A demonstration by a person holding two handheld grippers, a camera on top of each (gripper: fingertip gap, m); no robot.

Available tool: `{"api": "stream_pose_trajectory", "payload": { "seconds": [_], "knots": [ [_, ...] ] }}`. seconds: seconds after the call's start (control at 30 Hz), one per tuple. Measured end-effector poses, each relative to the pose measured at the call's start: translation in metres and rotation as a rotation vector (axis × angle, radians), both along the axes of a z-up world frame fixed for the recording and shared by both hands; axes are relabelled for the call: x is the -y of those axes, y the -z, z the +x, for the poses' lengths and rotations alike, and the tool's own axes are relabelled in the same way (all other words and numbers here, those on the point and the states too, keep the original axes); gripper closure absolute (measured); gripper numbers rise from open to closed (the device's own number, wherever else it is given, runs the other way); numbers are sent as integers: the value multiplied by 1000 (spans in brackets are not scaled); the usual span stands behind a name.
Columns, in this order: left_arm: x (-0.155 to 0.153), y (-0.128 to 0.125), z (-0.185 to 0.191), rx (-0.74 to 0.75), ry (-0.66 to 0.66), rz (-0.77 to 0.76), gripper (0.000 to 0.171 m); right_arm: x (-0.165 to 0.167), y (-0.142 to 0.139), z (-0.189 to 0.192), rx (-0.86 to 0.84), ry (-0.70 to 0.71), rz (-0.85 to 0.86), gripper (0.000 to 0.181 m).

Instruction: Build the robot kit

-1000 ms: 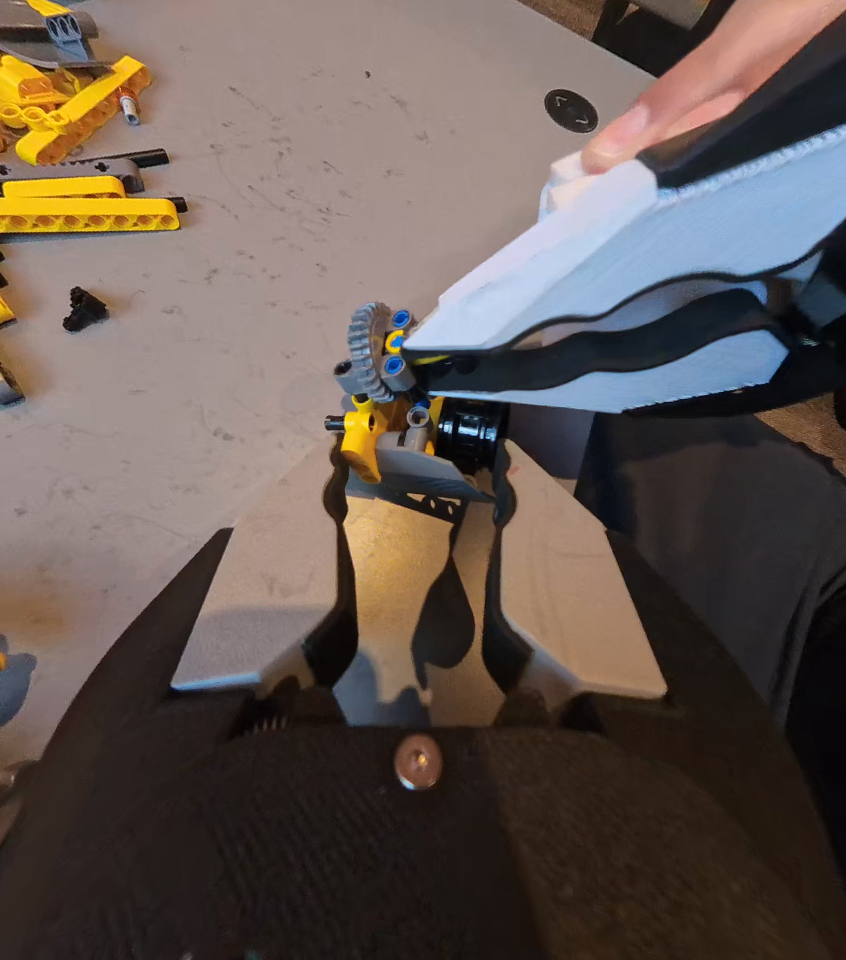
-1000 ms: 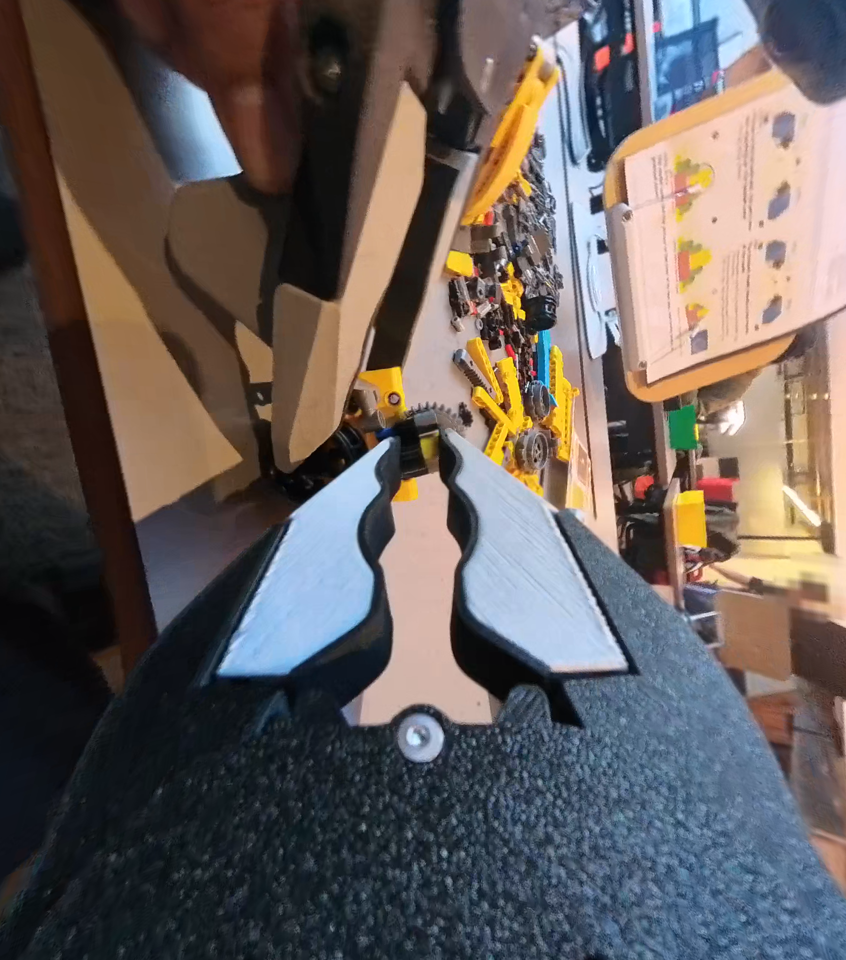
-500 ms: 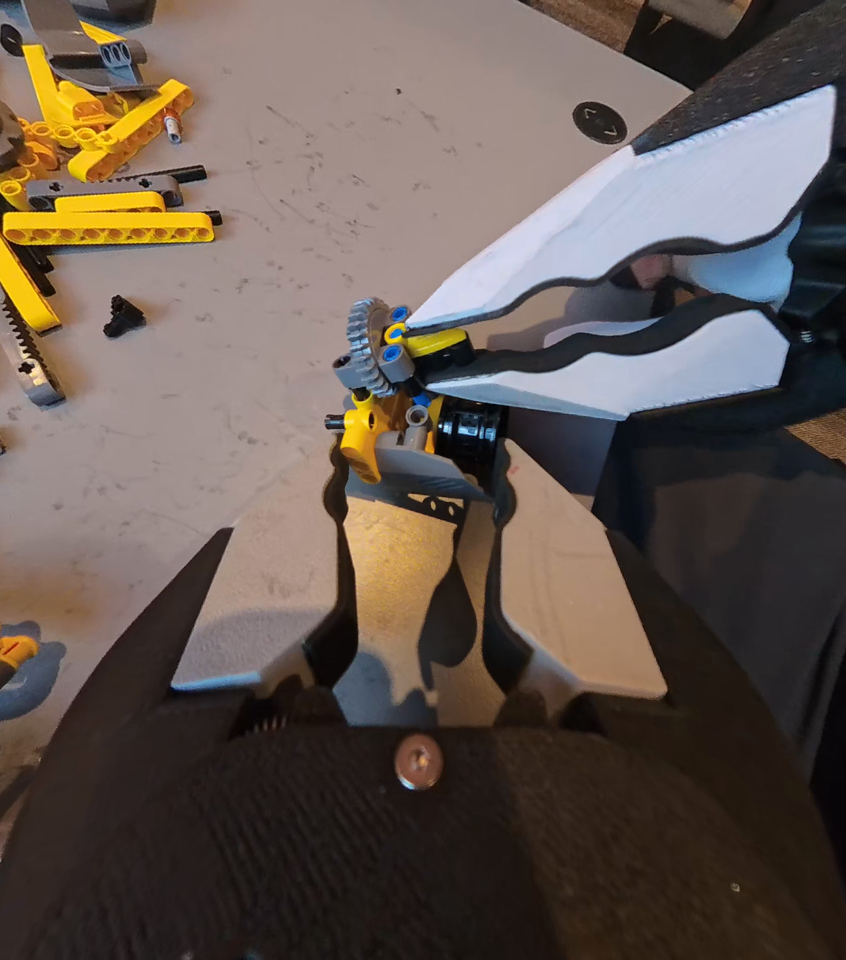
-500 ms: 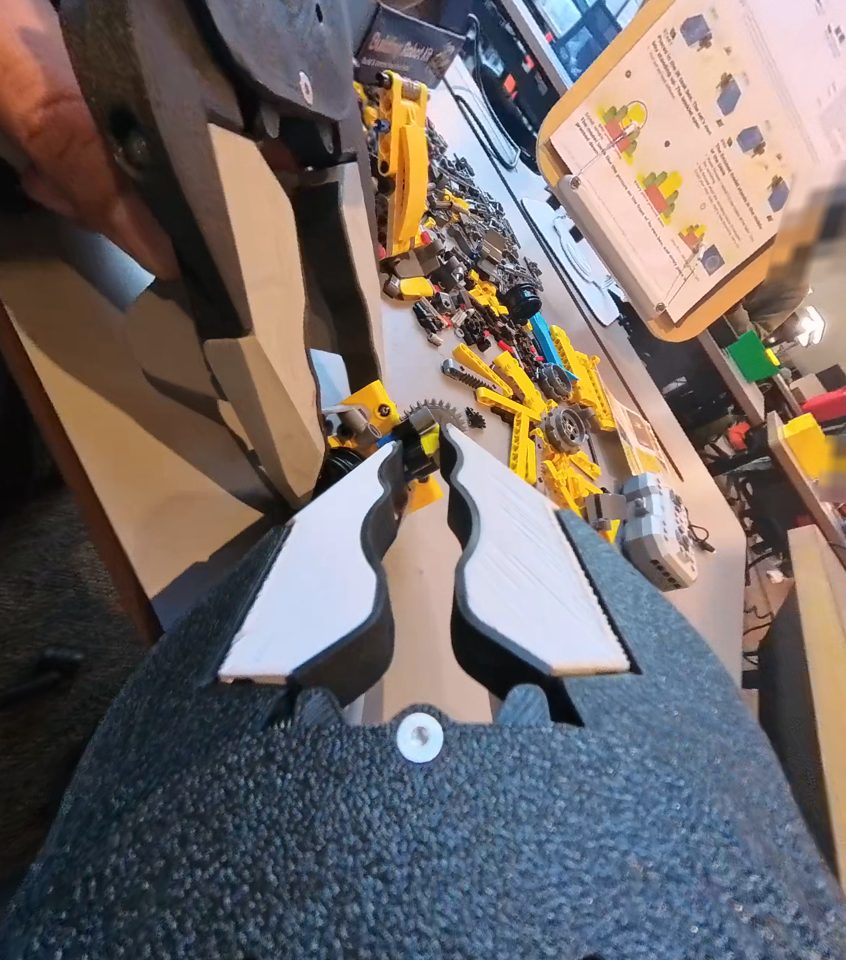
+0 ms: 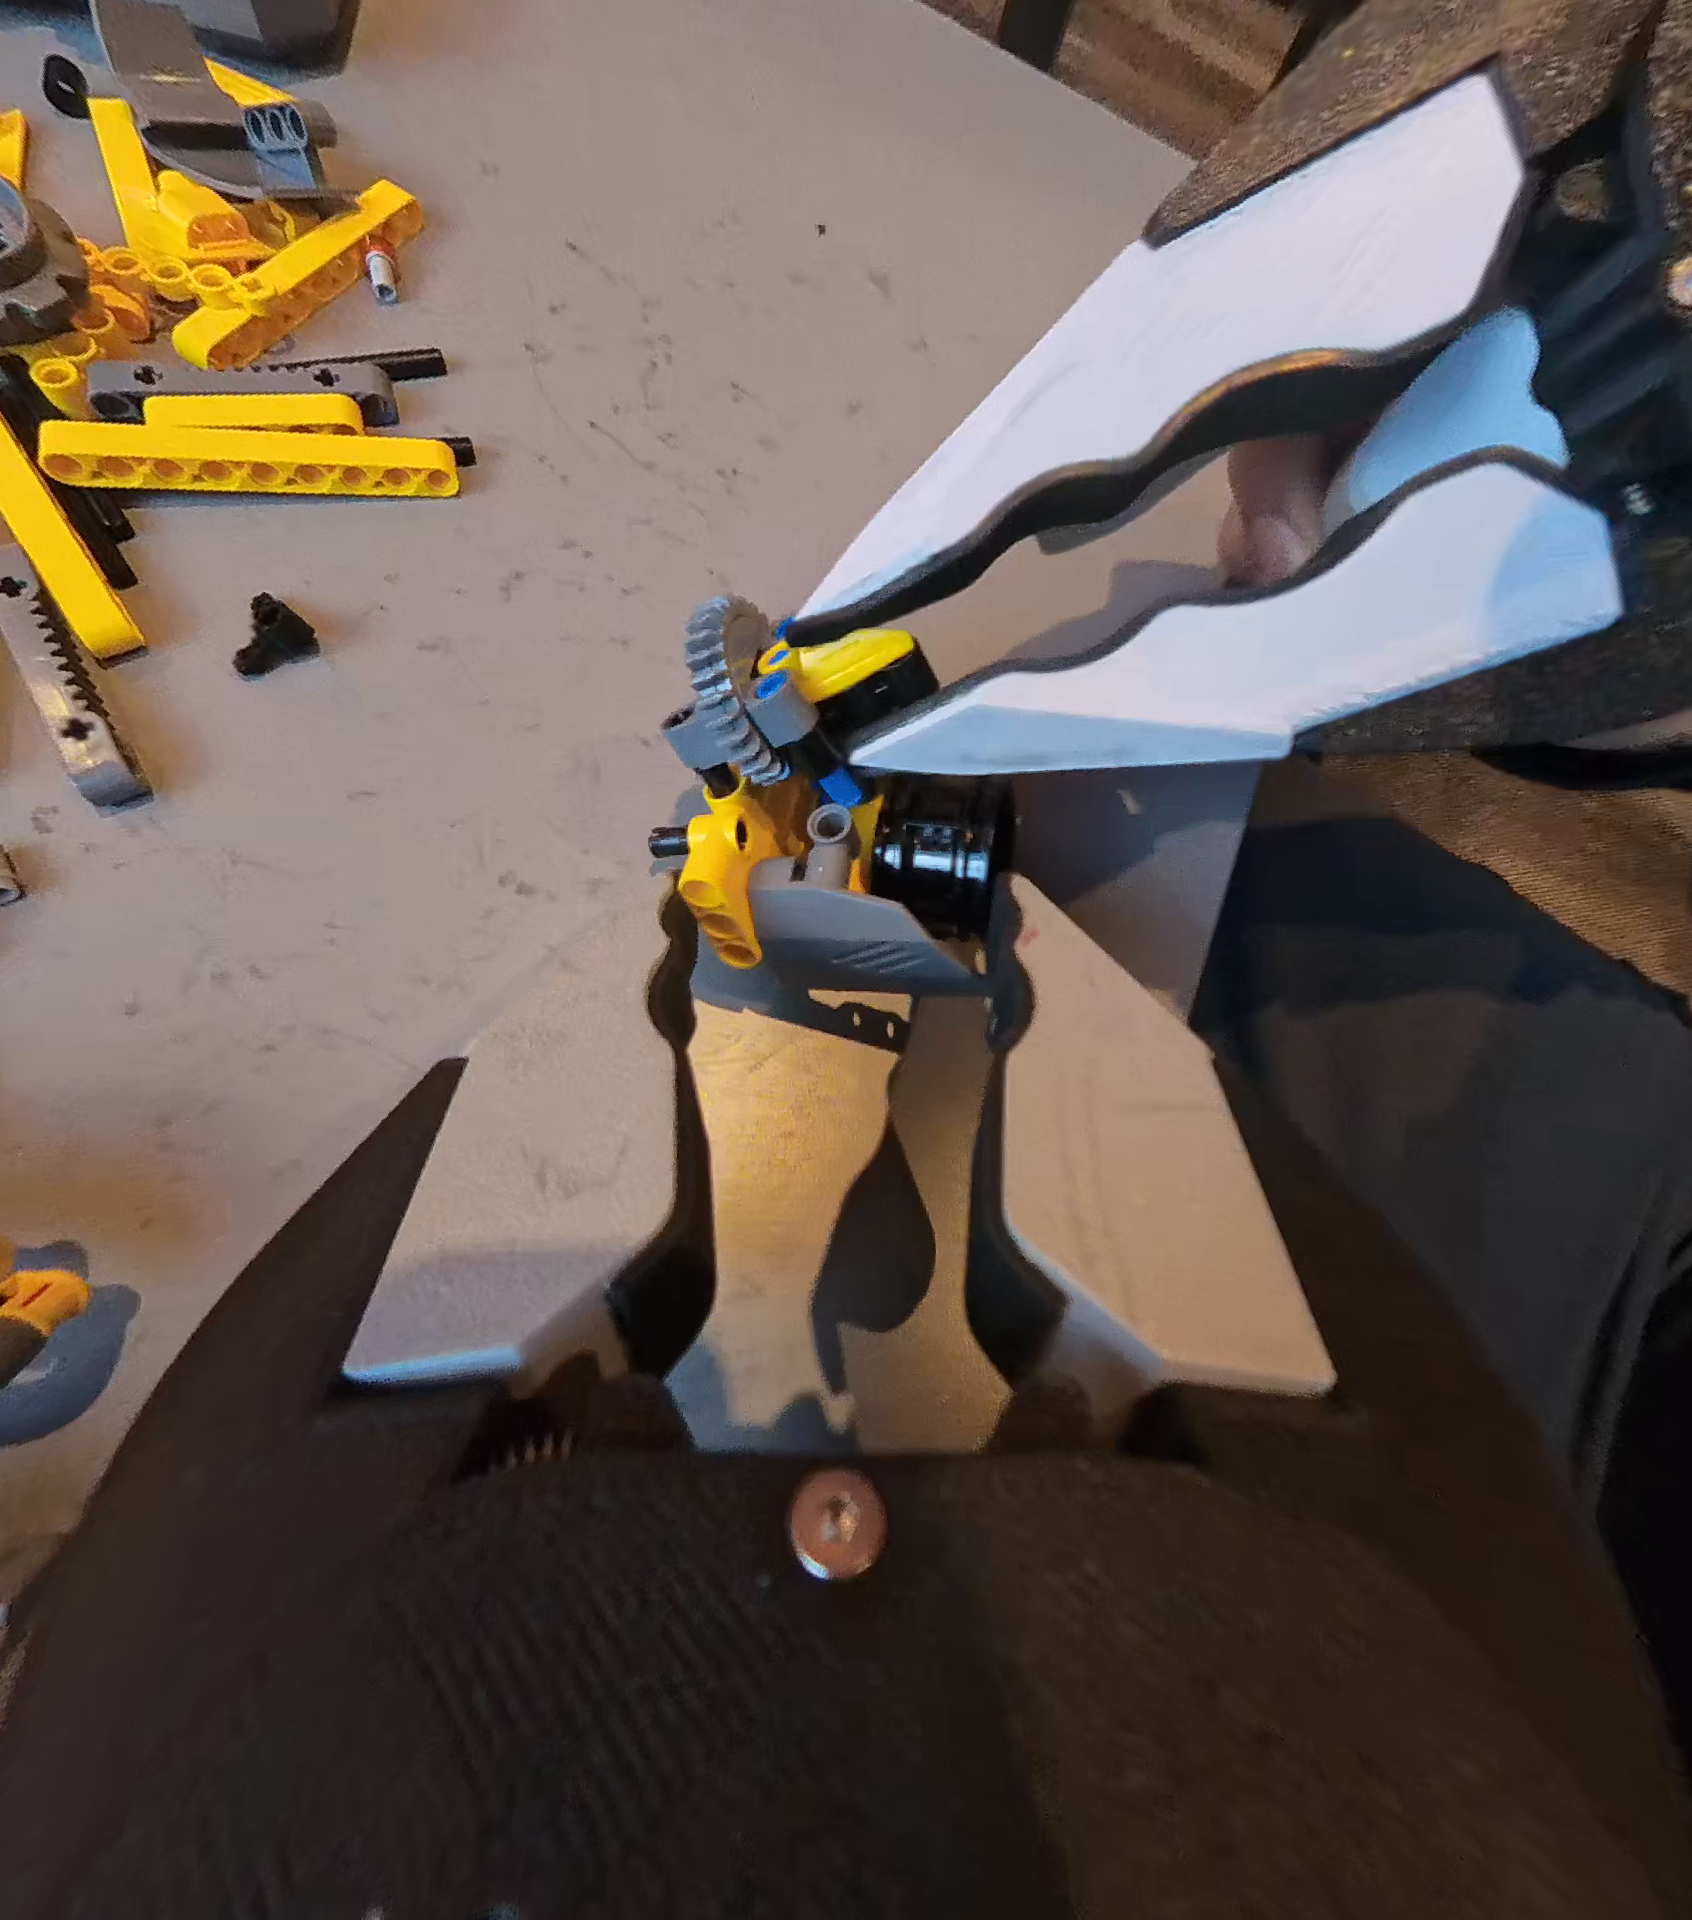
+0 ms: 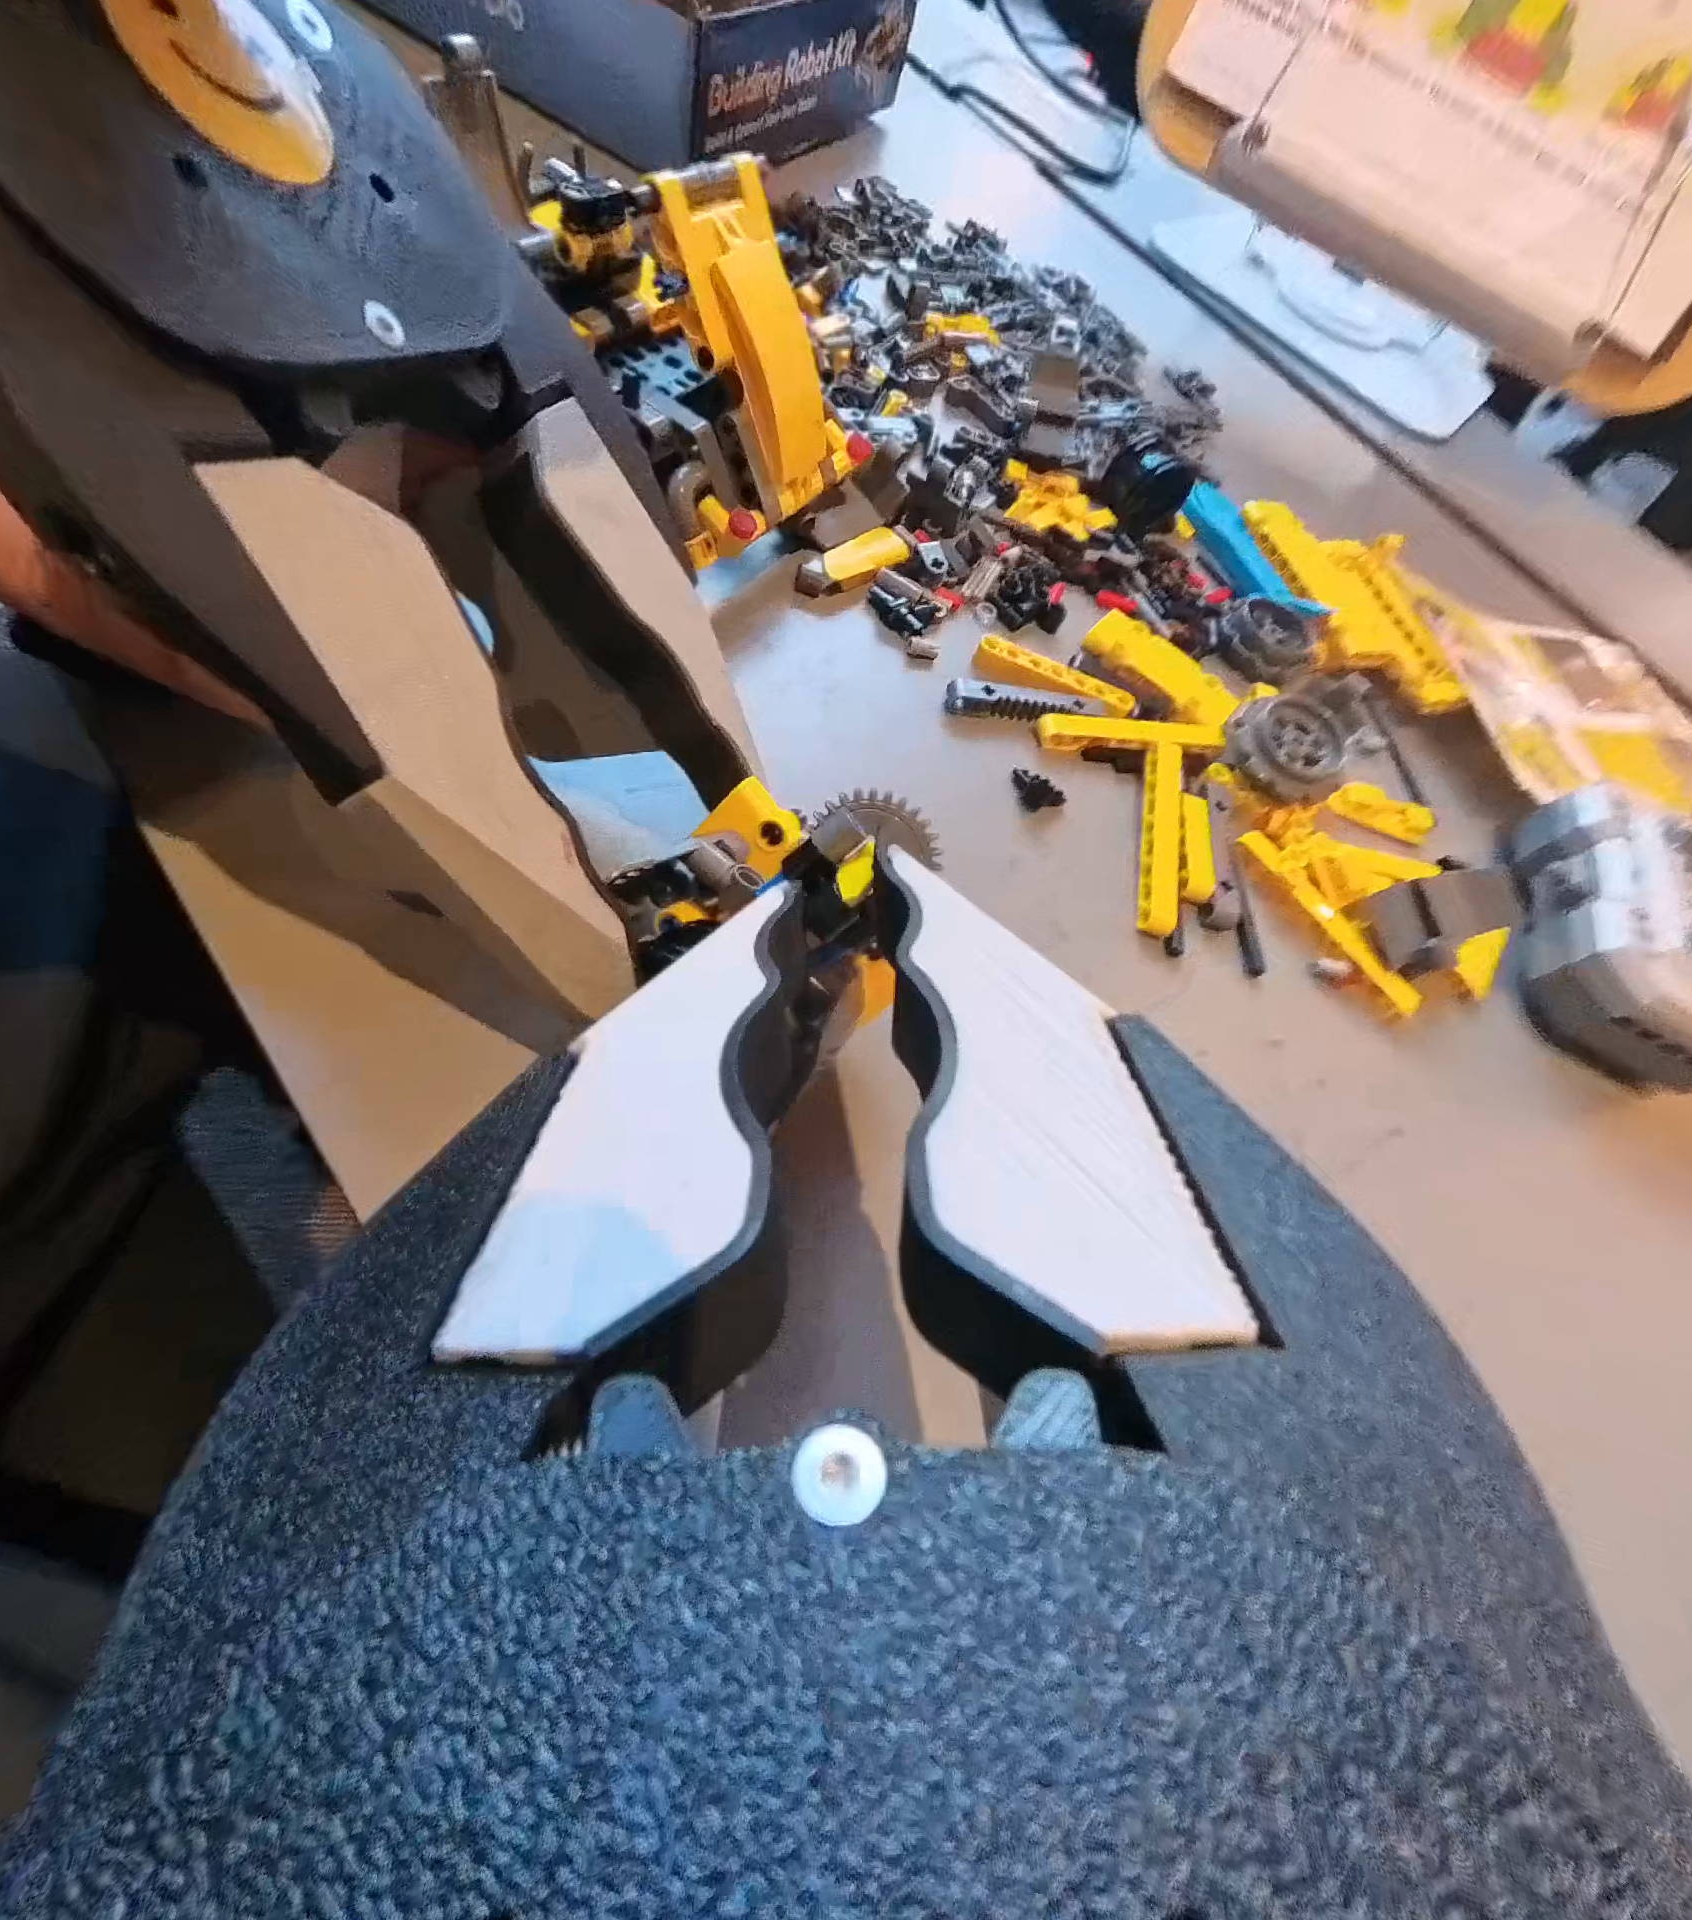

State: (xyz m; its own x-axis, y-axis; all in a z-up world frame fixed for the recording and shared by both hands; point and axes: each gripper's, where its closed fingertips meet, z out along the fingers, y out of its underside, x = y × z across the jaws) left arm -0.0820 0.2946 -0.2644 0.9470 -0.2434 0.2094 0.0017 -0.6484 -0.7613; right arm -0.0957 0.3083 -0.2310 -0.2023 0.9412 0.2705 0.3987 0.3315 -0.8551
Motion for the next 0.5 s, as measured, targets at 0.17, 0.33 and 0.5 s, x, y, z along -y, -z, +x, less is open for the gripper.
{"api": "stream_pose_trajectory", "payload": {
  "seconds": [0.17,0.33,0.5],
  "knots": [
    [-1,1,-4,-32,-25,-2,116,0,1,-3,17,31,-79,169],
    [-1,1,-4,25,-23,-13,116,2,0,-5,45,12,-150,168],
    [1,-1,-2,162,11,-43,117,7,-13,2,85,-123,124,170]
  ]
}}
